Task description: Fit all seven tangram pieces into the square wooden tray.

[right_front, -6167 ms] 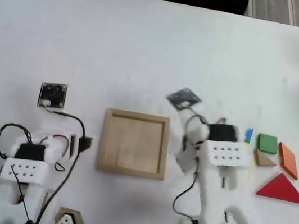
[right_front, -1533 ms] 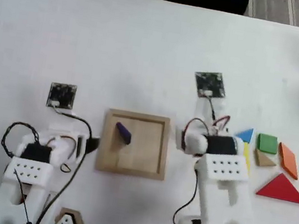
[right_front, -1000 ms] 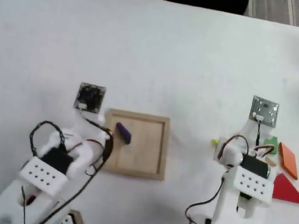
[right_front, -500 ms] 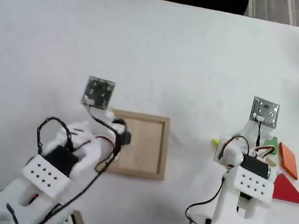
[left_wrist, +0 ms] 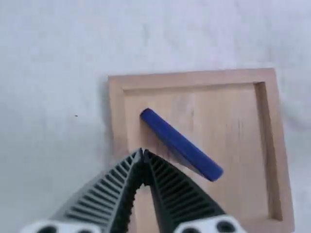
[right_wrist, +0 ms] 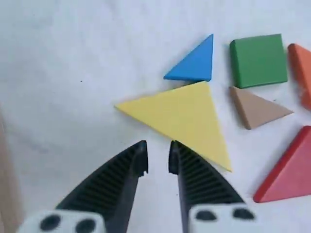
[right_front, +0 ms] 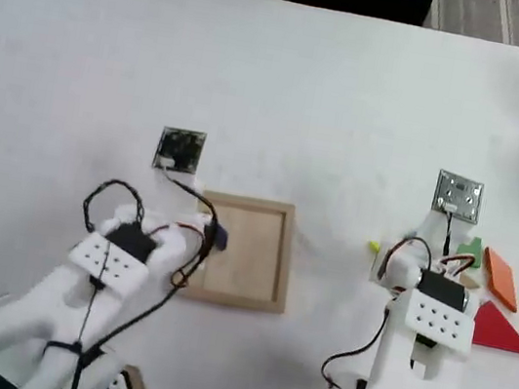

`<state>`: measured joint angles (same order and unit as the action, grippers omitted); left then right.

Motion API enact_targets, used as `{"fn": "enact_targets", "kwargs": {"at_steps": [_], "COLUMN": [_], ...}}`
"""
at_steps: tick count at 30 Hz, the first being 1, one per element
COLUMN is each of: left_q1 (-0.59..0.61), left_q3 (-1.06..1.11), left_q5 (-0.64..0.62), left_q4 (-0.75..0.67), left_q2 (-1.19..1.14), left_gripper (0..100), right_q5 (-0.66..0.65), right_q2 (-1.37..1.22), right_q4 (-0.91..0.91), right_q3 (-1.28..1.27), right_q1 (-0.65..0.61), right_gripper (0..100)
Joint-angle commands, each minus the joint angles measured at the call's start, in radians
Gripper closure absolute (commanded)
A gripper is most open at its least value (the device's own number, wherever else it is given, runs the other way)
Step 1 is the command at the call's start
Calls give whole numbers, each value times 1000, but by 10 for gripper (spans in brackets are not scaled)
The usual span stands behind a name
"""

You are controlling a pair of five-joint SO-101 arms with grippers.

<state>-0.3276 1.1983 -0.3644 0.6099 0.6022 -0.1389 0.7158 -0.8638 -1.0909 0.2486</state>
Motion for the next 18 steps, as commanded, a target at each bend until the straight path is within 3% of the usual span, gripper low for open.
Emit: {"fn": "enact_targets", "kwargs": {"at_steps": [1,8,18], "left_q1": [-15,-143,-151], "left_q3": [-58,-61,-241], "left_q5": [-3,-3,-8], "left_q4": [-8,-101,-130], "left_q2": [-42,-59,-266], "left_gripper": [977,977,977], "right_q5": [-15,-15,-15], "right_q2": [25,25,27], "right_q4": [16,18,15], "right_q3": [6,6,6], "right_q1": [10,10,12], "right_gripper": [918,918,918]}}
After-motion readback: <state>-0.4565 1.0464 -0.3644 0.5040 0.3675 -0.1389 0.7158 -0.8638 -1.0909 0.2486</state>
